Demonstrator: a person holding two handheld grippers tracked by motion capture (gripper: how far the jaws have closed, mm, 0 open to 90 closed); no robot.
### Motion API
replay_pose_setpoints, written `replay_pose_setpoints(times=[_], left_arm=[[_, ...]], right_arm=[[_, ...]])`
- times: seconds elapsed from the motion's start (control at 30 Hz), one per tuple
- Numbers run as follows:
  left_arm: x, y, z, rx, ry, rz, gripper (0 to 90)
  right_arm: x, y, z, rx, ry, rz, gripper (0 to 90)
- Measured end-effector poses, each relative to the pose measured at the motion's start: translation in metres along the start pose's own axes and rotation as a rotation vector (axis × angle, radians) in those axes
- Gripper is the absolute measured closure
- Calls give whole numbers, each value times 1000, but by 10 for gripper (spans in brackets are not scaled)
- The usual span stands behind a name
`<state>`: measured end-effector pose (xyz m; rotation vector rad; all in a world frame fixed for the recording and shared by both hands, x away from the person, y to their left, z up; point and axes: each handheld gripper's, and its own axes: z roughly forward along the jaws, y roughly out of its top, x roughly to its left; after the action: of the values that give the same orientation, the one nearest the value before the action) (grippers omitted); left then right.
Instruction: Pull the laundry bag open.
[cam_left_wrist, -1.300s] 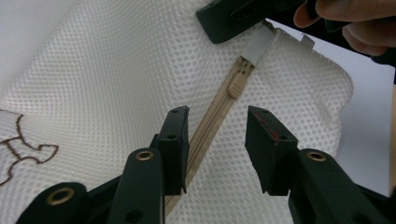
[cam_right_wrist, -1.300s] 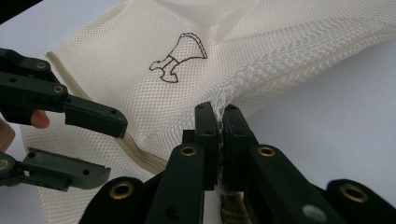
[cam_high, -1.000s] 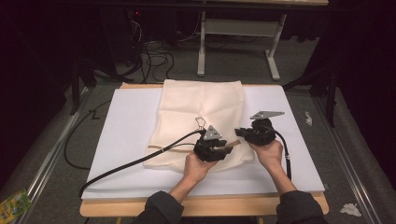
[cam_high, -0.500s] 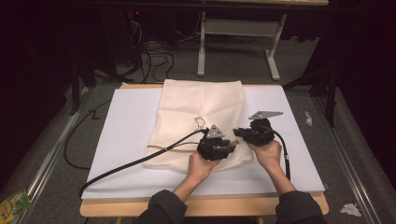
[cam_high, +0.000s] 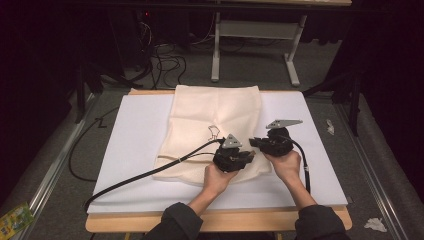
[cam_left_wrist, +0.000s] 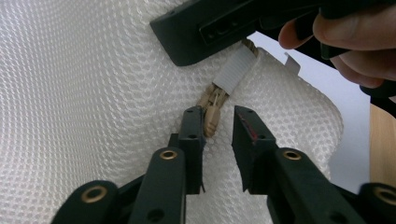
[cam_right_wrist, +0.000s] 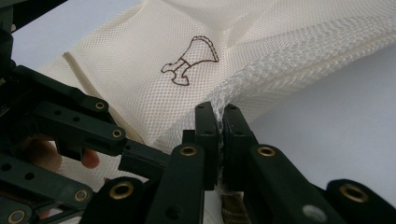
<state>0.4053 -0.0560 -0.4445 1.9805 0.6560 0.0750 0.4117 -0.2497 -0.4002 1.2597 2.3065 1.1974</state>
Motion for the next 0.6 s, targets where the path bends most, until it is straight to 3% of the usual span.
replay_pose_setpoints(times=[0.3,0.6], left_arm=[[1,-1,1,6,-13,4,863],[0,1,0,36,-14,31,872]], right_arm=[[1,0,2,8,3,-6,884],[1,-2,0,31,-21,-30,885]])
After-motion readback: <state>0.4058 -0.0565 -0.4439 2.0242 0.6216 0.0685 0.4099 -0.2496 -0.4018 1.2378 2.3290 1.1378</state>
